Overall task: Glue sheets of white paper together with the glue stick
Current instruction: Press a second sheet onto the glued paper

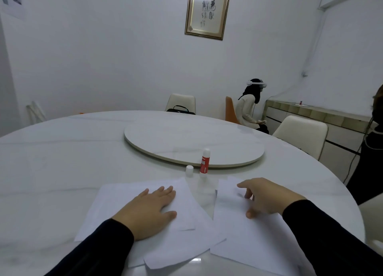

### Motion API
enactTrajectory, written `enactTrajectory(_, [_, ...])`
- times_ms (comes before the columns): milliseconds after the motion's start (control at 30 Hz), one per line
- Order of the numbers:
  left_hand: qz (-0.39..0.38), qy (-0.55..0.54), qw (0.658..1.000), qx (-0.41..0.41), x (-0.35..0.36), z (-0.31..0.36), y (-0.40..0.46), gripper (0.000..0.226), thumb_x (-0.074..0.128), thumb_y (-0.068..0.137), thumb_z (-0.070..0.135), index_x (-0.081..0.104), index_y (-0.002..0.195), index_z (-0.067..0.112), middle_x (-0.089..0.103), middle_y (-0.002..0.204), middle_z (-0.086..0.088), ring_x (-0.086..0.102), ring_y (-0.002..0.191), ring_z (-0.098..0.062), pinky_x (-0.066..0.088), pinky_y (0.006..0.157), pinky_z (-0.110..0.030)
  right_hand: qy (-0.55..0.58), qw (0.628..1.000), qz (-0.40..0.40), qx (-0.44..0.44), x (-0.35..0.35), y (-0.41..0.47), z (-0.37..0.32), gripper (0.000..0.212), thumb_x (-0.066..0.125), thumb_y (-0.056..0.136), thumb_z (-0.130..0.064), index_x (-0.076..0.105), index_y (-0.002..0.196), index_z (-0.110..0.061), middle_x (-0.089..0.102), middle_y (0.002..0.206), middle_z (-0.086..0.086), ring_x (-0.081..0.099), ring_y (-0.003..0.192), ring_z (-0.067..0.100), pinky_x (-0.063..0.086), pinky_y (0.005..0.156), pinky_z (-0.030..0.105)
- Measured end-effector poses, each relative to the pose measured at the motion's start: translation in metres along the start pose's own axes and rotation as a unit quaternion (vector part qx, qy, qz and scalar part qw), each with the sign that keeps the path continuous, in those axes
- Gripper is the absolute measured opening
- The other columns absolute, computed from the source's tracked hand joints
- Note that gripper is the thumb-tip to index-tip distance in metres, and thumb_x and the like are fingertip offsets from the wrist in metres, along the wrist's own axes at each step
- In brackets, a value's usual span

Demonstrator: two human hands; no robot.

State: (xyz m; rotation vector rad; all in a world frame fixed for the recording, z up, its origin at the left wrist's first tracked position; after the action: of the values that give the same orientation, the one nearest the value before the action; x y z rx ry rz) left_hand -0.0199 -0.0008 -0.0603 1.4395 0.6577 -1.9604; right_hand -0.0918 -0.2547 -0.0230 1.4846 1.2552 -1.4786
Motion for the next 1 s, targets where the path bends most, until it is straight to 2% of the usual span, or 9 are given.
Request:
enactTrajectory(133, [0.006,0.001,1.000,-0.018,-0.002,-0.006,-0.003,0.059,0.031,0.097,0.041,0.008,0.150,0.030,0.000,0.158,0.018,-0.003,0.145,0.001,-0.005,0.118,-0.026,-0.002,1.000,-0.009,0.022,-0.003,-0.005,0.005,0.079,0.076,0.074,-0.033,0.039,0.142,-0.026,0.048,0.119,-0.008,0.049,0.113,0.013,0.039,0.084,0.021])
enactTrajectory(267, [0.003,0.005,1.000,-0.015,0.001,-0.005,-0.002,0.060,0.031,0.096,0.040,0.009,0.150,0.029,0.000,0.158,0.017,-0.002,0.145,0.000,-0.005,0.118,-0.026,0.007,1.000,-0.004,0.005,-0.010,-0.006,0.007,0.032,0.081,0.062,-0.035,0.061,0.086,-0.027,0.057,0.093,-0.010,0.058,0.084,0.011,0.045,0.064,0.022])
enactTrajectory(433, [0.018,0.007,1.000,-0.008,0.000,-0.004,-0.002,0.060,0.032,0.095,0.041,0.009,0.150,0.029,0.001,0.158,0.017,-0.002,0.145,0.000,-0.005,0.118,-0.026,0.059,0.997,0.057,-0.009,-0.040,-0.014,0.018,0.036,0.085,0.051,-0.029,0.055,0.071,-0.030,0.059,0.084,-0.012,0.057,0.079,0.005,0.044,0.061,0.020])
enactTrajectory(533, [0.021,0.007,1.000,-0.005,0.000,-0.002,-0.003,0.058,0.027,0.097,0.042,0.009,0.150,0.029,0.000,0.158,0.017,-0.002,0.145,-0.001,-0.007,0.119,-0.028,0.071,0.992,0.105,-0.022,-0.080,-0.033,0.020,0.041,0.087,0.049,-0.031,0.066,0.084,-0.029,0.068,0.089,-0.010,0.062,0.084,0.007,0.050,0.070,0.022])
enactTrajectory(633, [0.080,-0.081,0.994,0.004,-0.013,0.000,-0.004,0.057,0.016,0.098,0.047,0.014,0.150,0.025,0.002,0.155,0.018,0.004,0.146,-0.005,-0.007,0.114,-0.022,0.161,0.973,0.151,-0.069,-0.123,-0.063,-0.001,0.035,0.089,0.058,-0.015,0.069,0.086,-0.023,0.072,0.081,-0.004,0.067,0.075,0.009,0.052,0.061,0.015])
enactTrajectory(733, [0.168,-0.417,0.893,-0.041,-0.041,-0.011,-0.018,0.071,0.038,0.077,0.074,0.050,0.133,0.032,0.044,0.144,0.013,0.037,0.133,-0.005,0.020,0.115,-0.026,0.379,0.900,0.115,-0.182,-0.144,-0.086,-0.039,0.040,0.085,0.056,0.007,0.072,0.089,-0.013,0.077,0.086,0.010,0.073,0.077,0.026,0.061,0.066,0.034])
enactTrajectory(800, [0.125,-0.546,0.829,-0.017,-0.050,-0.005,-0.030,0.090,0.046,0.046,0.093,0.058,0.117,0.039,0.061,0.127,0.014,0.053,0.122,-0.008,0.041,0.105,-0.034,0.498,0.830,0.092,-0.234,-0.145,-0.086,-0.062,0.047,0.082,0.052,0.011,0.070,0.094,-0.007,0.076,0.091,0.013,0.073,0.076,0.028,0.060,0.064,0.036])
enactTrajectory(900, [0.046,-0.637,0.769,0.036,-0.065,0.009,-0.050,0.089,0.072,0.034,0.079,0.069,0.108,0.029,0.072,0.112,0.001,0.068,0.104,-0.020,0.058,0.081,-0.034,0.621,0.739,0.077,-0.250,-0.127,-0.071,-0.096,0.042,0.072,0.057,0.007,0.067,0.098,-0.002,0.076,0.088,0.014,0.073,0.071,0.026,0.058,0.060,0.033])
enactTrajectory(1000, [0.092,-0.657,0.748,0.007,-0.082,-0.003,-0.067,0.068,0.089,0.036,0.050,0.073,0.093,0.016,0.075,0.103,-0.007,0.073,0.086,-0.019,0.061,0.065,-0.029,0.669,0.709,0.078,-0.211,-0.093,-0.049,-0.122,0.039,0.077,0.057,0.003,0.068,0.095,-0.004,0.076,0.090,0.015,0.072,0.072,0.027,0.059,0.062,0.036])
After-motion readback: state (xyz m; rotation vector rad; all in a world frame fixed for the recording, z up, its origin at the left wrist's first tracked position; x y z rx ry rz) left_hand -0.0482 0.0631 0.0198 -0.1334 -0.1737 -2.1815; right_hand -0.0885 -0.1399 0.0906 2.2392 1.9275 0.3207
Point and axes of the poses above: each hand's wrist, its own y-axis towards the middle knuckle, its own x-axis out of the palm, z = x × y, the point moved 6 cm from there along y, towards the middle knuckle
